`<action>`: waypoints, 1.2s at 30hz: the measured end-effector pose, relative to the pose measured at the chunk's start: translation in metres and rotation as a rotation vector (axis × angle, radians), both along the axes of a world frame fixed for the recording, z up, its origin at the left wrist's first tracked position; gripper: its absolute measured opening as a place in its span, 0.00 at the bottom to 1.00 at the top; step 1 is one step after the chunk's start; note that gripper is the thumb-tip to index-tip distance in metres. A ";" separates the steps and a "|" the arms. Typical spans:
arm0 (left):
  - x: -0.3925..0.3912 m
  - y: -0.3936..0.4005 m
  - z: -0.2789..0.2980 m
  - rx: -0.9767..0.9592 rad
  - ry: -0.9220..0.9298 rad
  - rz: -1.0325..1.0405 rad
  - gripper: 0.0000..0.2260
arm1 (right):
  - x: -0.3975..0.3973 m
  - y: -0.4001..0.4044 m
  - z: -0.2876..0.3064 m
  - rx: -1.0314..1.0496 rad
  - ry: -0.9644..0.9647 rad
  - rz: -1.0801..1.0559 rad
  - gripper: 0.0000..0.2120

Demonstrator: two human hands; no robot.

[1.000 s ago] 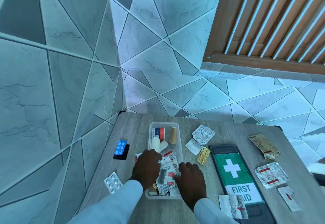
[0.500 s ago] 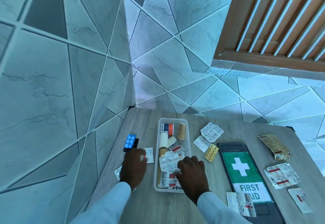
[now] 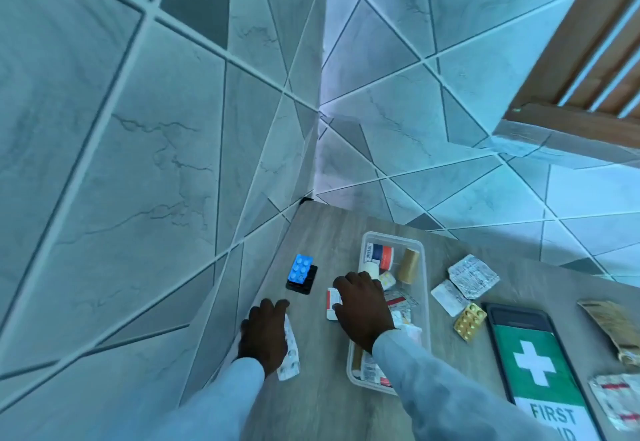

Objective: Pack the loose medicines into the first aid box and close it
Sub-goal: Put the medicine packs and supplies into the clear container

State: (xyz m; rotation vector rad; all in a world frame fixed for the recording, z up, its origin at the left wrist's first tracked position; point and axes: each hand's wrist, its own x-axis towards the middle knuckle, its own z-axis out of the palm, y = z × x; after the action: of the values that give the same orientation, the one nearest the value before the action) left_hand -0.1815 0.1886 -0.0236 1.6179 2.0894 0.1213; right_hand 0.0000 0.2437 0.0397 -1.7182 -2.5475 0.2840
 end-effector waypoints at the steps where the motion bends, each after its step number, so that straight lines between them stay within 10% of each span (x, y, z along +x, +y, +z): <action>1: -0.002 0.006 0.003 0.058 -0.089 0.042 0.26 | -0.006 0.006 -0.002 -0.028 -0.032 0.022 0.15; 13: -0.003 0.112 0.014 0.115 -0.499 0.337 0.14 | -0.044 0.047 -0.035 -0.208 -0.560 0.130 0.19; 26: 0.028 0.134 0.004 -0.083 -0.384 0.391 0.29 | -0.036 0.051 -0.035 -0.125 -0.400 0.097 0.15; 36: 0.014 0.126 0.009 -0.005 -0.630 0.470 0.14 | -0.027 0.051 -0.027 -0.206 -0.253 0.243 0.14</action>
State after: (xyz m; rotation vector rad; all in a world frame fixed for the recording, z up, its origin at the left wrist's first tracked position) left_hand -0.1676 0.3146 -0.0146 0.8839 1.8953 0.6850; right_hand -0.0268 0.2945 0.0128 -1.5947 -3.0151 0.3745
